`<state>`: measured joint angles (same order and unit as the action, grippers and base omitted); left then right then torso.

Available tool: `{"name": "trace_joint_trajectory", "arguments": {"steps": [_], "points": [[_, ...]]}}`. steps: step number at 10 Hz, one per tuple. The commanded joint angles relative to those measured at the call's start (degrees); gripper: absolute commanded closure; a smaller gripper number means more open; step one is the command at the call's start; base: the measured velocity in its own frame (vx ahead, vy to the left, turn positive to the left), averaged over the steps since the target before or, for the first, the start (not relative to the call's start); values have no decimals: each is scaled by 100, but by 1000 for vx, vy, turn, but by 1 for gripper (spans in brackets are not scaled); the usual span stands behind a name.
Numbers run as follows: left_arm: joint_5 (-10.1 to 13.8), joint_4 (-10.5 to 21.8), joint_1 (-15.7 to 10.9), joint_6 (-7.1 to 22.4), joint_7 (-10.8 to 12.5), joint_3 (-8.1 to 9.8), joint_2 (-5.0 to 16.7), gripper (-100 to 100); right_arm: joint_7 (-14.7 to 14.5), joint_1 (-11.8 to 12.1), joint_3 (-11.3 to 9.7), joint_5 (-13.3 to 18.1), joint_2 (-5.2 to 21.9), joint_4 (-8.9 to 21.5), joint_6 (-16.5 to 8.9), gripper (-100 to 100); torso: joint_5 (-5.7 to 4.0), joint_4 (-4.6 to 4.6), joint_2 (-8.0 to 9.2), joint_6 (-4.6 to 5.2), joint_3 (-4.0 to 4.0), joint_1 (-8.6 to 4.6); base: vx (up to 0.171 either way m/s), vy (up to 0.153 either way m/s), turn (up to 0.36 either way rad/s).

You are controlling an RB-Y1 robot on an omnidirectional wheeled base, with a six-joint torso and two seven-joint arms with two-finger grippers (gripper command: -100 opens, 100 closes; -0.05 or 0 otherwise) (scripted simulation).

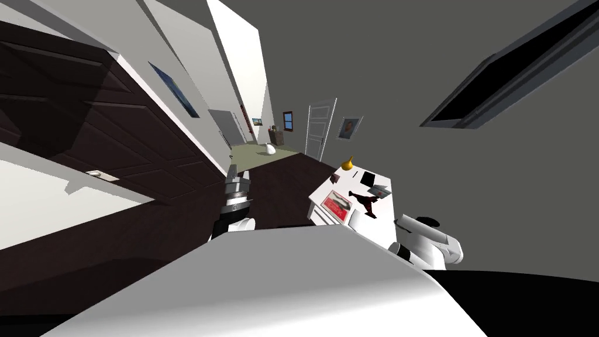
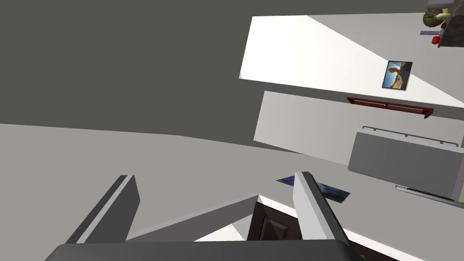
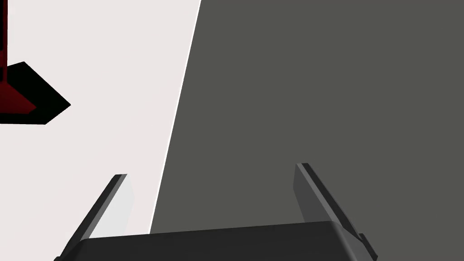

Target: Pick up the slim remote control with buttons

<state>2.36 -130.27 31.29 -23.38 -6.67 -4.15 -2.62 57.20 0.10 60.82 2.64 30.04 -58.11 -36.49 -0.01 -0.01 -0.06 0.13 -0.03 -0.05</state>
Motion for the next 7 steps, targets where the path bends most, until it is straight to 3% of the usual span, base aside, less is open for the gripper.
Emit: {"name": "trace_joint_trajectory", "arguments": {"steps": [1, 2, 3, 4, 5, 7], "points": [[0, 0, 0, 0, 0, 0, 0, 0, 232, -85, 233, -56, 103, 286, -263, -100, 0, 0, 0, 0, 0, 0, 2, 3, 279], [0, 0, -1, 0, 0, -1, 0, 0, 232, -85, 233, -56, 103, 441, -263, -100, 0, 0, -2, -9, -1, 1, 6, -8, 141], [0, 0, 0, 0, 0, 0, 0, 0, 470, -174, 451, -87, 183, 653, -472, -100, 0, -1, -3, -1, -2, -3, 7, -5, 218], [0, 0, -1, 0, 0, 0, 0, 0, 470, -174, 451, -87, 183, 790, -551, -100, 0, 0, -5, -7, -2, -2, 8, -9, 130], [0, 0, 0, 0, 0, 0, 0, 0, 697, -257, 656, -118, 259, 1039, -737, -100, -1, -1, -4, -1, -3, -3, 11, -5, 214], [0, 0, 0, 0, 0, 0, 0, 0, 697, -257, 656, -118, 259, 1123, -827, -100, 0, -1, -6, -1, -3, -2, 8, -6, 54]]}}
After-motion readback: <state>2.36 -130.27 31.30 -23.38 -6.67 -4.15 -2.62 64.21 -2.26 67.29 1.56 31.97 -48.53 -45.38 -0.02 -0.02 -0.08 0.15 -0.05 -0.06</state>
